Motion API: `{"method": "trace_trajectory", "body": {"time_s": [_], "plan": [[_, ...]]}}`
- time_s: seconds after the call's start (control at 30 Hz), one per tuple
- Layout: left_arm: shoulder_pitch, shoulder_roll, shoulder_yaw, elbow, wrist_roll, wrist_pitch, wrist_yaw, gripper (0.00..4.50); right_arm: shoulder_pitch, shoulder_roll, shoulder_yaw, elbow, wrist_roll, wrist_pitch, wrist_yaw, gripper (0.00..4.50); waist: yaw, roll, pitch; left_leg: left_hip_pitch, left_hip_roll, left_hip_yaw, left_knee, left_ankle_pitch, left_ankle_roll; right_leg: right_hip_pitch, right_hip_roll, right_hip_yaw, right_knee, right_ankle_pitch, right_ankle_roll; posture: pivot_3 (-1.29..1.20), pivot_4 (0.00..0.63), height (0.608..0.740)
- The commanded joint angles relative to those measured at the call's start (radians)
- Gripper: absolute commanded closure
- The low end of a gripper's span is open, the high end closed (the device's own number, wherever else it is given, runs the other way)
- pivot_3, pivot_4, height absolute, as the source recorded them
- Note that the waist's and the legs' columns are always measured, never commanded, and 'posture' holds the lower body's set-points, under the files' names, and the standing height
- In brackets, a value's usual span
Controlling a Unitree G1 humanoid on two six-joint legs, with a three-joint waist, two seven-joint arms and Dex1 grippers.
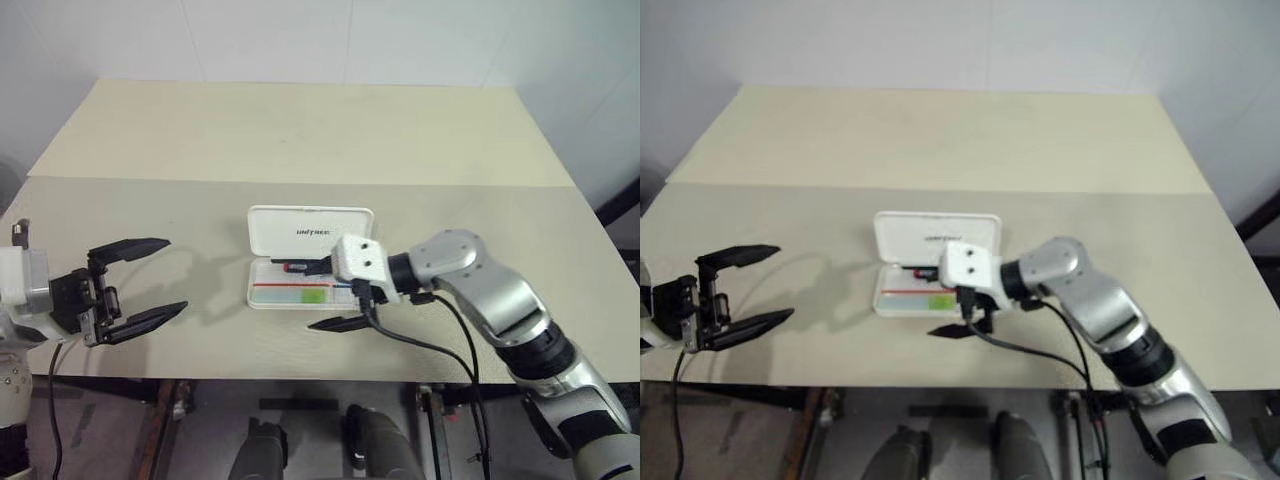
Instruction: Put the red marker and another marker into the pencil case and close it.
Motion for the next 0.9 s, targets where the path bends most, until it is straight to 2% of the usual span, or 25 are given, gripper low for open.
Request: {"method": "trace_trajectory", "body": {"time_s": [0.03, 0.13, 0.3, 0.43, 0.6, 0.9], "plan": [[-0.044, 0.009, -0.011, -0.044, -0.033, 0.015, 0.023, 0.00, -0.004, -0.054, -0.105, -0.028, 0.040, 0.044, -0.026, 0.04, 0.001, 0.000, 0.000, 0.000, 0.000, 0.000, 0.000, 0.000, 0.000, 0.000, 0.000, 0.000, 0.000, 0.000, 0.000, 0.00, 0.150, 0.740], [-0.101, 0.017, -0.027, -0.034, -0.036, 0.027, 0.034, 0.00, -0.021, -0.127, -0.155, 0.026, 0.017, 0.045, -0.044, 0.04, 0.002, 0.000, 0.000, 0.000, -0.001, 0.000, 0.000, 0.000, 0.000, 0.000, 0.000, 0.000, 0.000, 0.000, 0.000, 0.00, 0.150, 0.740], [-0.207, 0.014, -0.058, 0.027, -0.011, 0.014, 0.039, 0.00, -0.045, -0.224, -0.161, 0.173, -0.086, -0.026, -0.100, 0.04, 0.002, 0.000, 0.000, 0.000, -0.002, 0.001, 0.001, 0.000, 0.000, 0.000, 0.001, 0.000, 0.000, 0.000, 0.000, 0.00, 0.150, 0.740], [-0.242, 0.012, -0.076, 0.053, -0.003, 0.011, 0.034, 0.00, -0.032, -0.245, -0.156, 0.245, -0.136, -0.078, -0.126, 0.04, -0.005, 0.000, 0.000, 0.000, -0.002, 0.003, 0.000, 0.000, 0.000, 0.000, 0.002, 0.001, 0.000, 0.000, 0.001, 0.00, 0.150, 0.740], [-0.286, 0.003, -0.100, 0.081, 0.001, 0.009, 0.046, 0.00, -0.019, -0.172, -0.137, 0.413, -0.235, -0.189, -0.260, 0.04, -0.001, 0.000, 0.000, 0.000, -0.001, 0.003, 0.001, 0.000, 0.000, 0.000, 0.003, 0.001, 0.001, 0.000, 0.001, 0.00, 0.150, 0.740], [-0.332, -0.001, -0.101, 0.124, -0.012, 0.027, 0.054, 0.00, 0.019, 0.044, -0.168, 0.608, -0.242, -0.315, -0.403, 0.04, -0.002, 0.000, 0.000, 0.000, -0.001, 0.003, 0.002, 0.000, 0.000, -0.001, 0.003, 0.002, 0.007, 0.001, 0.001, 0.00, 0.150, 0.740]]}}
